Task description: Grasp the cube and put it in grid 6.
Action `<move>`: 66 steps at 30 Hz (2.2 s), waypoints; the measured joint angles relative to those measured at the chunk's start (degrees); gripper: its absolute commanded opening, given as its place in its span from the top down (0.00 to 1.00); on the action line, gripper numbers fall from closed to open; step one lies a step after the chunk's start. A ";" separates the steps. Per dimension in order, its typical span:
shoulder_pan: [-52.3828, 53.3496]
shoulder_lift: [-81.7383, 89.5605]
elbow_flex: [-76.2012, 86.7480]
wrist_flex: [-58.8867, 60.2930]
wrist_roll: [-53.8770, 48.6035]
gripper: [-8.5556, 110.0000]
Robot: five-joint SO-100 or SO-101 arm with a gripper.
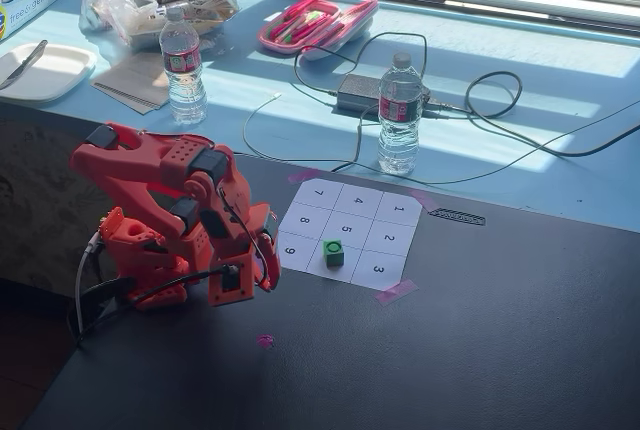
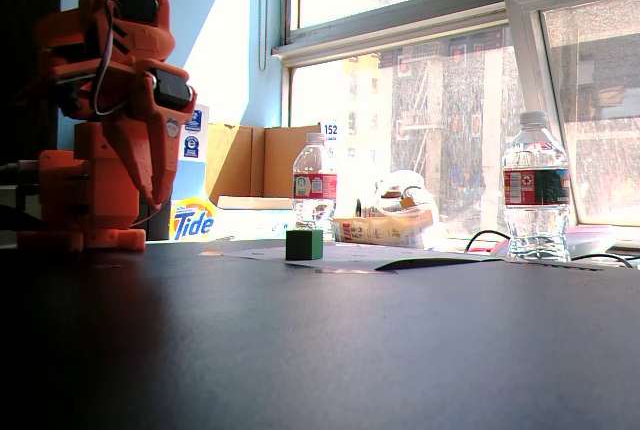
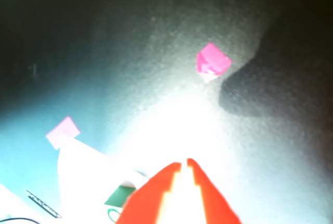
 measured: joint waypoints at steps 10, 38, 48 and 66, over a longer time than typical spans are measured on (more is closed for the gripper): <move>-0.18 5.45 9.05 -4.75 0.00 0.93; -2.72 13.62 21.71 -18.98 2.37 0.93; -3.34 17.49 22.68 -19.34 4.31 0.93; -3.78 23.03 23.29 -16.52 7.65 0.92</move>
